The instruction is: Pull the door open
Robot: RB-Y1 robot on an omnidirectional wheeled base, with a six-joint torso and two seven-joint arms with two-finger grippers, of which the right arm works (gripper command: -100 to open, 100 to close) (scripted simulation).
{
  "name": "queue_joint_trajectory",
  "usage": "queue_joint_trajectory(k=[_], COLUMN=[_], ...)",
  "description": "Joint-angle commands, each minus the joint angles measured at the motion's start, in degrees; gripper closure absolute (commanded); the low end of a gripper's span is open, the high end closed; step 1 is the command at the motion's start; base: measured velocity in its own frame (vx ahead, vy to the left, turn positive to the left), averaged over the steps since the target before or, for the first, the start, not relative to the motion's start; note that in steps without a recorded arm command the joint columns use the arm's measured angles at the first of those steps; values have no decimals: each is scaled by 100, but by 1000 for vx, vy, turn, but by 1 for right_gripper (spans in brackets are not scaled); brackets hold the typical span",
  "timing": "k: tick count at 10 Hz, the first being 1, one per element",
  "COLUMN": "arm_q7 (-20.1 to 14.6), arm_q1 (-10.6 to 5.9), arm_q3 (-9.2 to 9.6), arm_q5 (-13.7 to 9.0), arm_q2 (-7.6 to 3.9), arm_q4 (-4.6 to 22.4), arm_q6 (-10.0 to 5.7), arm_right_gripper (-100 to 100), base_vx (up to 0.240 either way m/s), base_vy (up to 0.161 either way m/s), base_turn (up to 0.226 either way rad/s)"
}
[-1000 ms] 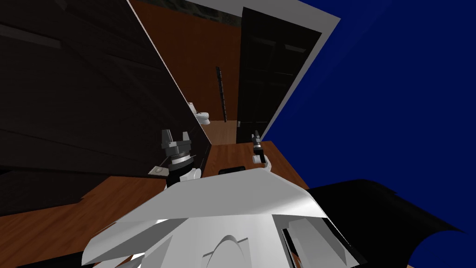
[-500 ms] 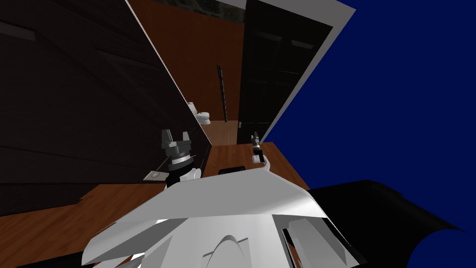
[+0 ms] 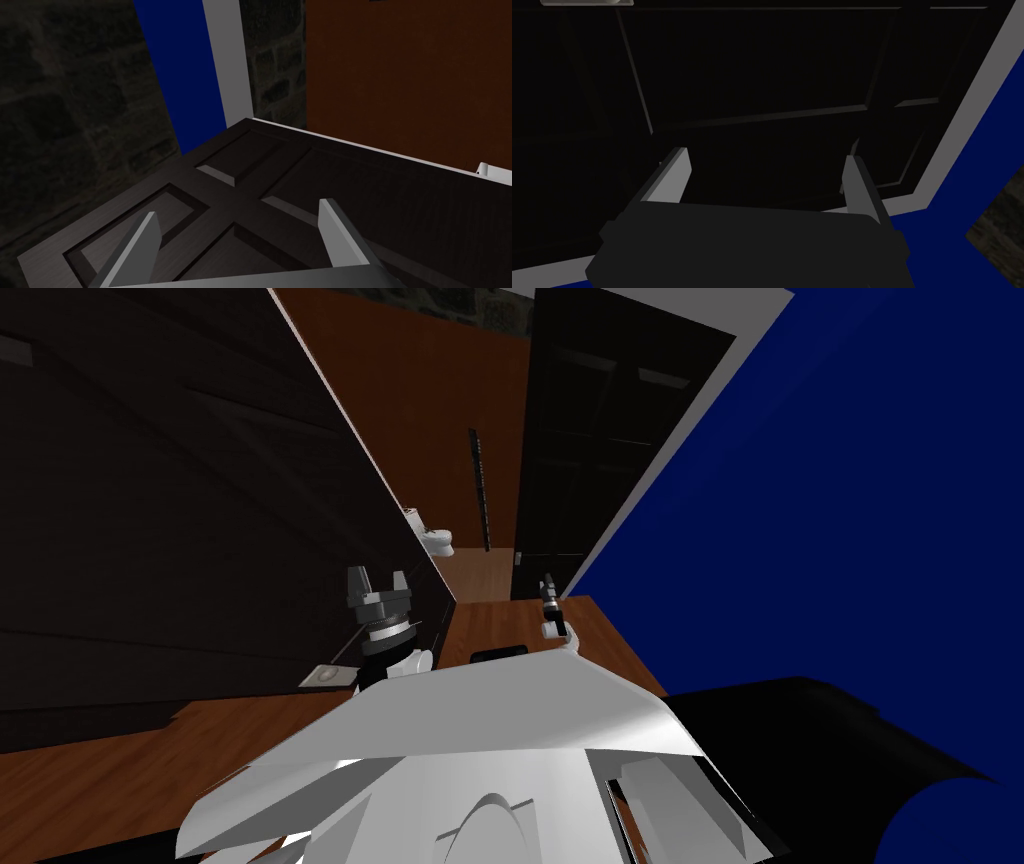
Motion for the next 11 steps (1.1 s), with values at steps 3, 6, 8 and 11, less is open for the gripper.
queue_joint_trajectory(k=[3, 6, 8, 11], arm_q7=[-13, -21, -26, -34], arm_q1=[-226, -405, -524, -696], arm_q3=[-46, -82, -106, -140], arm_q5=[-36, -64, -83, -110], arm_q2=[-35, -57, -71, -90], arm_q4=[609, 1103, 1430, 1902], arm_q6=[-156, -281, -364, -483], arm_right_gripper=[-100, -100, -100, -100], base_vx=[93, 101, 99, 107], base_vy=[8, 7, 15, 1], base_turn=[32, 30, 30, 29])
